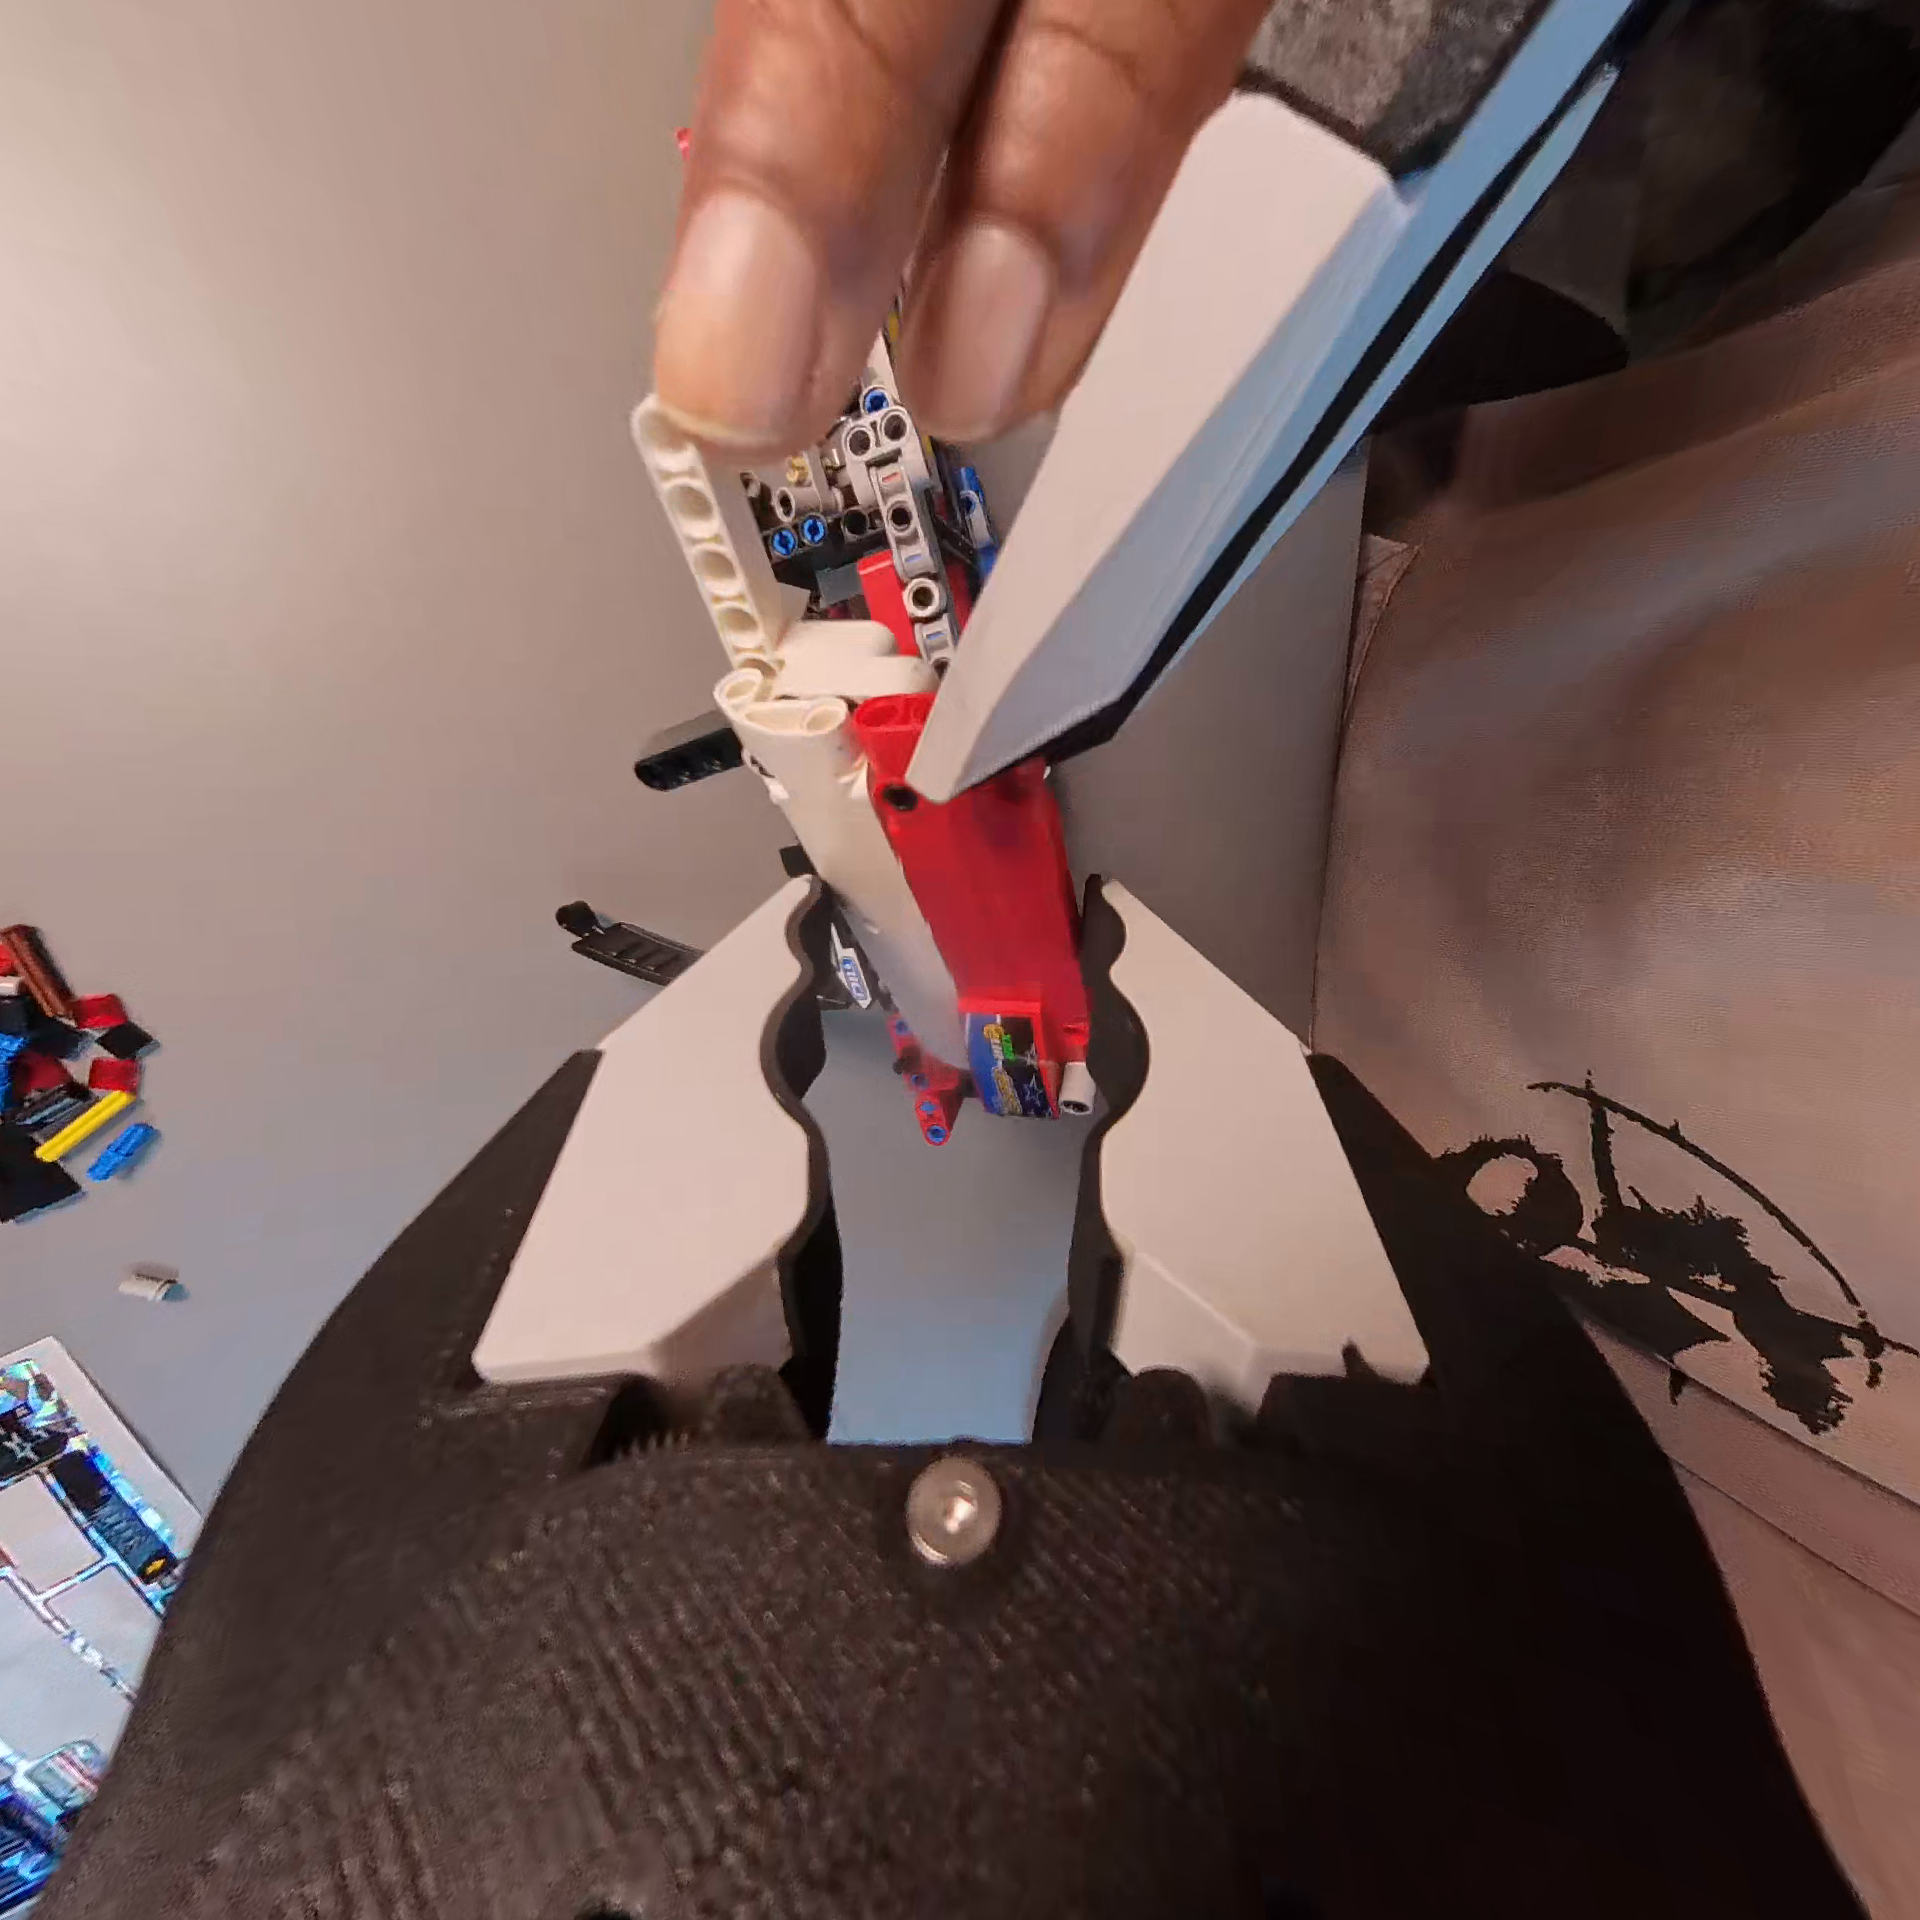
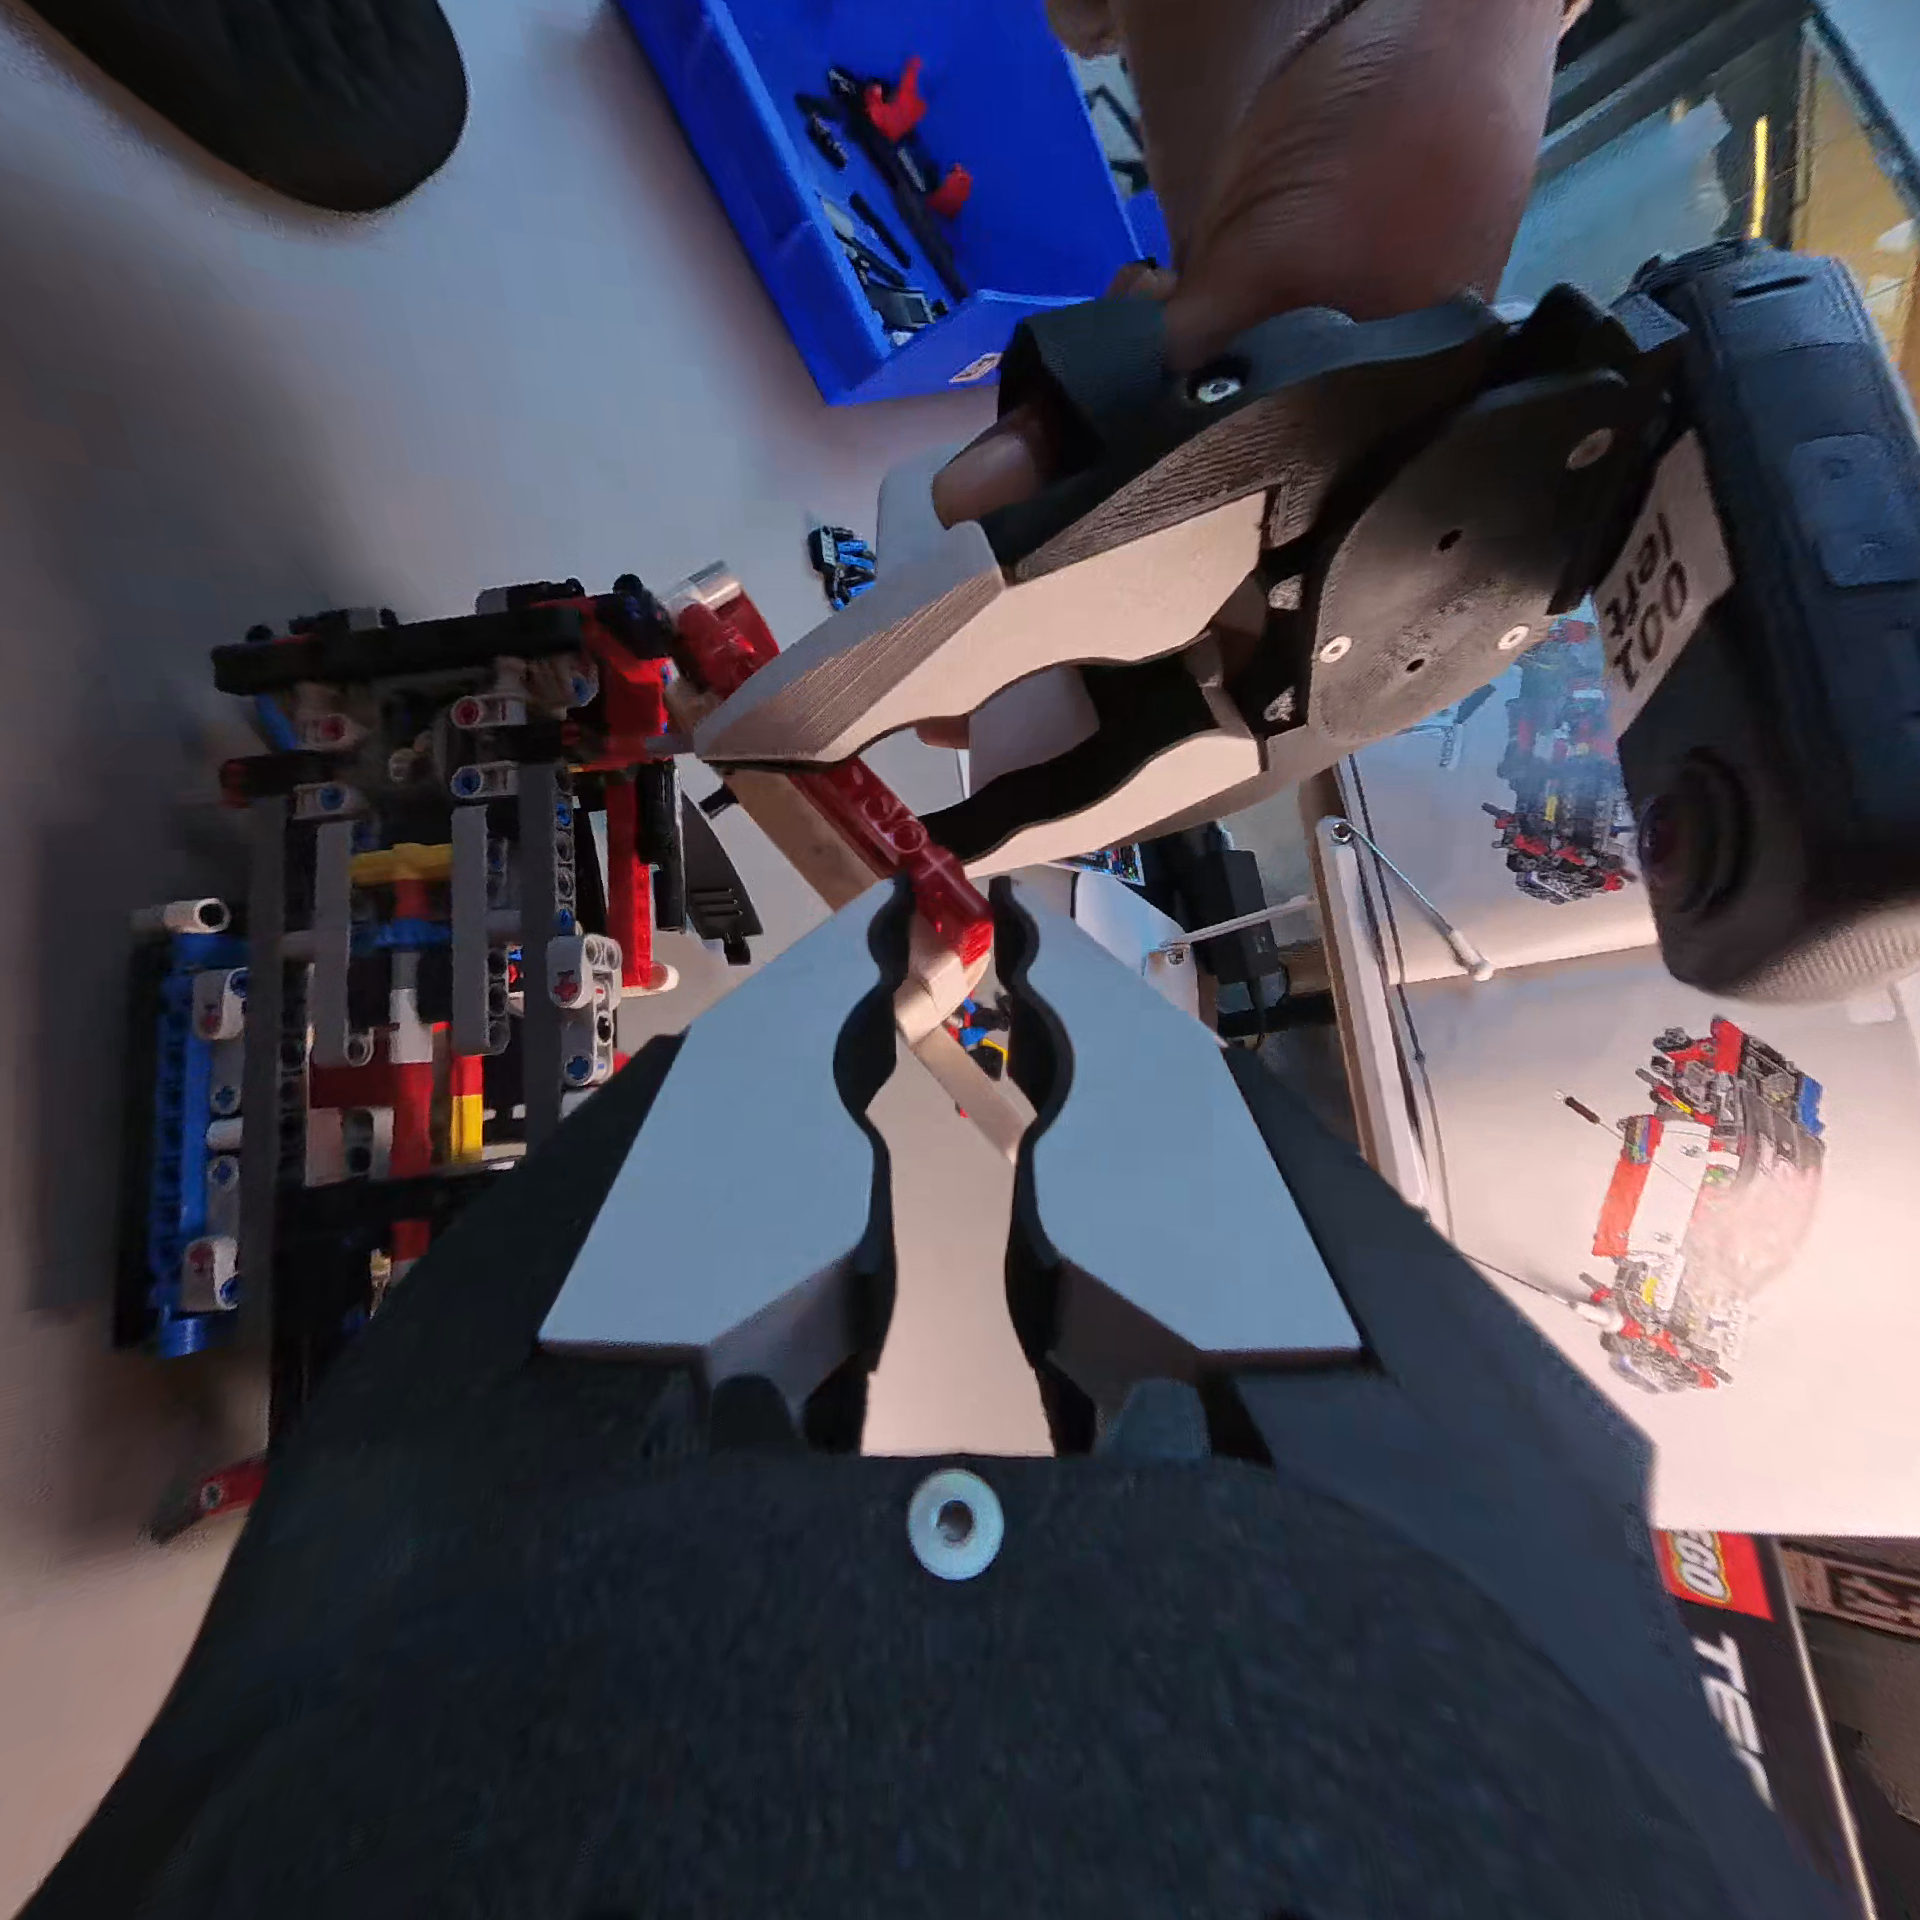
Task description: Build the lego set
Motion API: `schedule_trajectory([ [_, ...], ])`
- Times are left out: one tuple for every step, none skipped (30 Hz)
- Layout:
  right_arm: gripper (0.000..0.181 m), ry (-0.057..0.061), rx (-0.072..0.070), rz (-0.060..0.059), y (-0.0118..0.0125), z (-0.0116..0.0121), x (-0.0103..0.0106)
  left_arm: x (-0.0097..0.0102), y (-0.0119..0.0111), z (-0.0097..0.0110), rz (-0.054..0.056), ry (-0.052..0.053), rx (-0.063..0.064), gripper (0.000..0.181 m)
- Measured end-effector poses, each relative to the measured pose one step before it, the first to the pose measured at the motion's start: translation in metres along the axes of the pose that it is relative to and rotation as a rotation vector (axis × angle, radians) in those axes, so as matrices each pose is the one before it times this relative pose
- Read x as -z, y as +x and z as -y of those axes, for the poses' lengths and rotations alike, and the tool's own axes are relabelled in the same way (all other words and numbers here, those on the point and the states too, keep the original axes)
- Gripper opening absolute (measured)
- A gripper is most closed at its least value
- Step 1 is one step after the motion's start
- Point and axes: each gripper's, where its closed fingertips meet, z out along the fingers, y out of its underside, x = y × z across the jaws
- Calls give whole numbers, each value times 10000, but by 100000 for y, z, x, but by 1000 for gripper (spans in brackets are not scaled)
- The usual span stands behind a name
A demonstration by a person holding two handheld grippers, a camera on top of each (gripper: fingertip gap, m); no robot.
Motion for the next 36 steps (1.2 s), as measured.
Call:
schedule_trajectory([
  [11,70,-211,-161,17,-365,-140,157,-295,-25,-83,244,10,46],
  [10,53,-348,-102,40,-462,-16,267,-151,183,-193,486,-29,43],
  [10,144,-586,-103,104,-364,127,430,-44,348,-232,719,-53,41],
  [10,25,-844,-166,269,-556,175,543,63,381,-226,856,-34,42],
  [9,-89,-796,-165,220,-713,208,541,127,161,-182,804,-46,42],
  [7,-5,-569,48,-231,-576,219,387,123,-57,-84,730,-133,42],
  [7,161,-480,157,-524,-238,155,221,-106,-212,146,641,-176,43],
  [6,160,-423,110,-494,-108,-1,143,32,-185,124,595,-184,40],
  [6,58,-141,64,-403,-191,-116,94,194,-242,45,464,-137,39],
  [6,-43,214,-6,-269,-312,-149,38,35,-373,143,300,-114,38],
  [6,-19,349,-35,-136,-297,-128,-38,-146,-385,253,219,-131,37],
  [6,90,141,25,-95,-163,-73,-55,-151,-348,245,138,-144,37],
  [6,180,-4,159,-192,-32,-28,-31,60,-278,122,101,-147,37],
  [6,125,60,164,-189,-71,7,13,276,-179,-3,80,-132,37],
  [6,14,241,72,-107,-178,37,55,56,-189,145,23,-160,36],
  [6,-41,278,2,-29,-247,78,80,-223,-390,328,-113,-247,36],
  [6,-33,96,36,-31,-237,110,44,-222,-537,333,-208,-314,36],
  [6,66,-21,114,-142,-104,146,-30,-65,-499,235,-172,-300,34],
  [6,90,-40,143,-249,-54,153,-111,63,-294,137,-57,-197,31],
  [6,38,10,92,-238,-102,89,-145,-70,-55,175,63,-70,29],
  [5,54,77,32,-161,-65,97,-101,-138,88,165,103,-11,24],
  [5,50,23,15,-64,-49,81,-23,-66,111,83,63,-39,20],
  [5,46,11,29,-34,-33,93,-5,24,128,1,43,-86,19],
  [5,93,21,6,14,53,114,-19,58,119,-33,22,-87,18],
  [5,62,6,30,8,30,123,-81,-27,85,10,-10,-90,18],
  [5,31,45,-25,111,-12,145,-133,-86,53,70,-38,-118,18],
  [5,33,39,-15,95,-2,156,-114,15,97,31,-21,-180,18],
  [5,67,24,33,21,53,169,-28,124,128,-35,-4,-219,19],
  [5,44,54,-1,50,32,166,24,-10,54,-13,-34,-206,21],
  [5,32,68,-1,31,0,170,33,-214,-103,35,-80,-136,24],
  [5,26,48,22,-4,-21,156,1,-246,-257,-35,-92,-49,27],
  [5,35,21,34,-17,-49,139,-62,-172,-247,-125,-12,49,30],
  [5,30,-8,40,-15,-60,102,-136,48,-95,-240,116,89,31],
  [5,19,14,57,-57,-86,70,-202,92,-34,-211,132,63,30],
  [5,24,45,60,-69,-67,29,-264,-133,-154,-35,31,-10,30],
  [4,49,22,51,-64,-1,17,-275,-236,-189,54,-8,-66,30],
])
